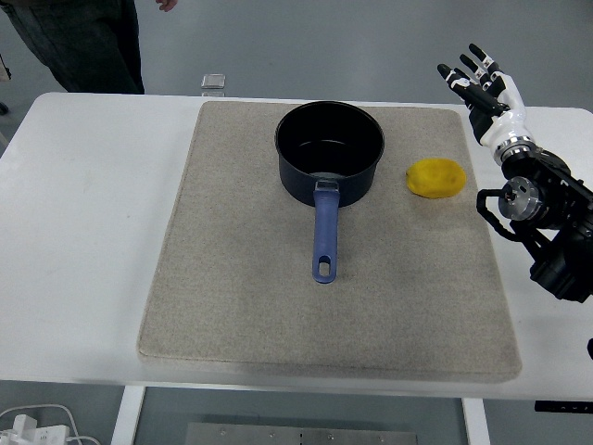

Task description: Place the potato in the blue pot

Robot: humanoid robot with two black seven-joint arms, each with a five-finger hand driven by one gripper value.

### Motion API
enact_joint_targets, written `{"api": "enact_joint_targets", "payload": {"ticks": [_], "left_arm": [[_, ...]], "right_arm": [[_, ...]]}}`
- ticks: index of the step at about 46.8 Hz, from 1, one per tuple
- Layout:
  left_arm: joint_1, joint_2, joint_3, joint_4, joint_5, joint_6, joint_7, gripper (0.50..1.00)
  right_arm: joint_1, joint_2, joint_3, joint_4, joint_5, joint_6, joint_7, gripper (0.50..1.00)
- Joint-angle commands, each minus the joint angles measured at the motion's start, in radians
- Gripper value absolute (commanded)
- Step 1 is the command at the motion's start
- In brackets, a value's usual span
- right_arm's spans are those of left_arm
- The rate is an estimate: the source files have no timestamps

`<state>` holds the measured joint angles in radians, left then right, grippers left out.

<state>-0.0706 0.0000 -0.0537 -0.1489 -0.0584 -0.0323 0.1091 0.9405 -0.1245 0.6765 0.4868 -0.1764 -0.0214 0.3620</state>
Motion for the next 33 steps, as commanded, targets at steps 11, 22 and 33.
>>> {"api": "enact_joint_targets", "payload": {"ticks": [11, 22, 33], "left_arm": [[-0.001, 0.0, 0.0, -0.003, 0.0, 0.0, 0.001, 0.999], [-0.003, 0.0, 0.0, -0.003, 0.0, 0.0, 0.001, 0.999], [-0.005, 0.0, 0.0, -0.008, 0.0, 0.0, 0.001, 0.999]], "right_arm": [[-0.003, 0.002, -0.002, -0.001, 0.0, 0.0, 0.0, 0.913], [-0.009, 0.003, 0.0, -0.001, 0.0, 0.0, 0.0, 0.913], [-0.009, 0.0, -0.002, 0.001, 0.0, 0.008, 0.0, 0.913]]}}
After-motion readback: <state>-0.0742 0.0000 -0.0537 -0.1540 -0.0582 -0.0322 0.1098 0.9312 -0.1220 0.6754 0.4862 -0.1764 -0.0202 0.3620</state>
